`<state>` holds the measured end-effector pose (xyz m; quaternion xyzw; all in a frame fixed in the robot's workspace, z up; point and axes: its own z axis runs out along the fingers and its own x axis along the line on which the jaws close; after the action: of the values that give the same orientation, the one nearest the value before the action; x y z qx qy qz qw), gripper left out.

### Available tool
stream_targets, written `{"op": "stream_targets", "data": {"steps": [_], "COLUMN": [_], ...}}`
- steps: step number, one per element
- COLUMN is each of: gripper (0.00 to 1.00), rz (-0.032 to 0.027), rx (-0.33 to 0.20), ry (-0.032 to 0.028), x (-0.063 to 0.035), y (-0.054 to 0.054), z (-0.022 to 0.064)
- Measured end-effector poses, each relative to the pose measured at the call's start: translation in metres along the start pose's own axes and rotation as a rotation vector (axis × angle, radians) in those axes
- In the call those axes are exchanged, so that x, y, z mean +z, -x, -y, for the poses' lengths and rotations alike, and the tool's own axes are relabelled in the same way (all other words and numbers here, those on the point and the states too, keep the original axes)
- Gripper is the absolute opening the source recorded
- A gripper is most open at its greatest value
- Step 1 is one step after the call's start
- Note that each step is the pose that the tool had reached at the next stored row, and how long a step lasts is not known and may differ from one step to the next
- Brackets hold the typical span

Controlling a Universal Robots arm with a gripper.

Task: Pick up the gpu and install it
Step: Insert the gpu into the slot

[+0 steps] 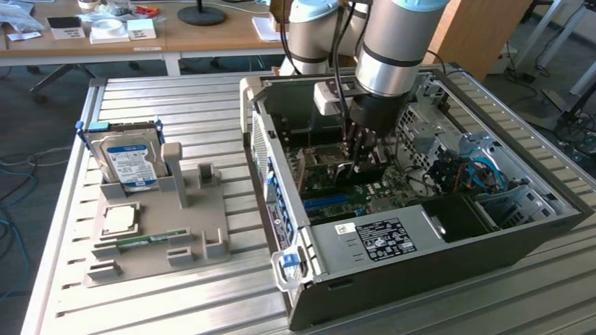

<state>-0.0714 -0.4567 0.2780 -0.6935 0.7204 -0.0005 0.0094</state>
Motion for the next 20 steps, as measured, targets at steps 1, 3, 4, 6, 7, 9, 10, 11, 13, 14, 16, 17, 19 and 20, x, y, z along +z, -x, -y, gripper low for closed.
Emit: {"op": "stream_targets", "data": {"steps": [1, 3, 4, 6, 7, 9, 10, 11, 13, 14, 16, 17, 19, 20], "gripper": [0.27, 0.27, 0.27, 0.27, 0.27, 0.27, 0.27, 0.27, 0.27, 0.27, 0.27, 0.27, 0.27, 0.27], "rz": [0.0, 0.0001, 0.0001, 0.0001, 0.0, 0.0, 0.0002, 0.0001, 0.0, 0.0001, 0.0001, 0.0001, 0.0, 0.0001], "rx": [0.0, 0.0, 0.0, 0.0, 0.0, 0.0, 0.0, 0.0, 0.0, 0.0, 0.0, 0.0, 0.0, 0.0], "ry": [0.0001, 0.0, 0.0, 0.0, 0.0001, 0.0001, -0.0001, -0.0001, -0.0001, 0.0, 0.0, 0.0, 0.0, 0.0], "x": [0.0, 0.0, 0.0001, 0.0002, 0.0002, 0.0004, 0.0006, 0.0007, 0.0007, 0.0007, 0.0008, 0.001, 0.0012, 0.0014], "y": [-0.0005, -0.0017, -0.0021, -0.003, -0.0036, -0.0046, -0.0047, -0.0047, -0.0049, -0.0049, -0.005, -0.0052, -0.0059, -0.0061], "z": [-0.0003, -0.0004, -0.0006, -0.0008, -0.0008, -0.0011, -0.0015, -0.0019, -0.0029, -0.0034, -0.004, -0.0041, -0.0041, -0.0042]}}
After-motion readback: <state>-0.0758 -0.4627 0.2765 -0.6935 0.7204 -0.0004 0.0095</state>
